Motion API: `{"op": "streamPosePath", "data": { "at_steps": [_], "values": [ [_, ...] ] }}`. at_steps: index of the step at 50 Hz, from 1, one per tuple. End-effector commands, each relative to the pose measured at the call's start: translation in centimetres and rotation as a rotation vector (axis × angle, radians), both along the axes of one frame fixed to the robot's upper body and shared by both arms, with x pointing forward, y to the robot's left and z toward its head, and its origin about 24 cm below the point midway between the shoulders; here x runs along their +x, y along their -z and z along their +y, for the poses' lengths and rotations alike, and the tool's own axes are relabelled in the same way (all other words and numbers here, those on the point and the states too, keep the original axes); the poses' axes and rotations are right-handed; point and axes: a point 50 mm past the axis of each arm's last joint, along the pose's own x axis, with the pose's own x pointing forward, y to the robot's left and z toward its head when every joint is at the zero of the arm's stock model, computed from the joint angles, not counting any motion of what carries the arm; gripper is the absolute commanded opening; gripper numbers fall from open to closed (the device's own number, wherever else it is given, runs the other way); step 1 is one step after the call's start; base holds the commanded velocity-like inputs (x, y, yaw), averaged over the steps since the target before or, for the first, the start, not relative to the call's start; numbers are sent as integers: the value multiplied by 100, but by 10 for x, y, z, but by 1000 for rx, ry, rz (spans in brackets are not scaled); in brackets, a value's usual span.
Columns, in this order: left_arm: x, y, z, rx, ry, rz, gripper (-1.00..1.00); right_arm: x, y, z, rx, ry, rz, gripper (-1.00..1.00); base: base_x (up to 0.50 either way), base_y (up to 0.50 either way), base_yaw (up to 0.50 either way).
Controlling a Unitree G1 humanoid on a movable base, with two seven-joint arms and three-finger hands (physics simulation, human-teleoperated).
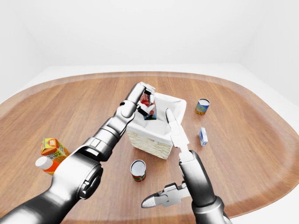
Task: Pick the milk and place it in the basket.
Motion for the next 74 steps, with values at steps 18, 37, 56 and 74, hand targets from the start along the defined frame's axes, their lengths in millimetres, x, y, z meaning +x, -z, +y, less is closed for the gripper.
{"op": "streamPosePath", "data": {
  "at_steps": [18, 37, 56, 74],
  "values": [
    [-1, 13, 0, 12, -67, 30, -100, 0, 0, 0, 0, -4, -2, 100, 0, 0, 0],
    [-4, 28, 2, 34, -94, 54, 100, -2, 1, 1, -7, -10, -2, 100, 0, 0, 0],
    [-19, -46, -8, -252, 26, -152, 100, -1, 2, 2, -11, -12, -1, 100, 0, 0, 0],
    [-177, -96, 118, -998, 141, -613, 100, 2, 8, 6, -26, -16, 11, 100, 0, 0, 0]
  ]
}}
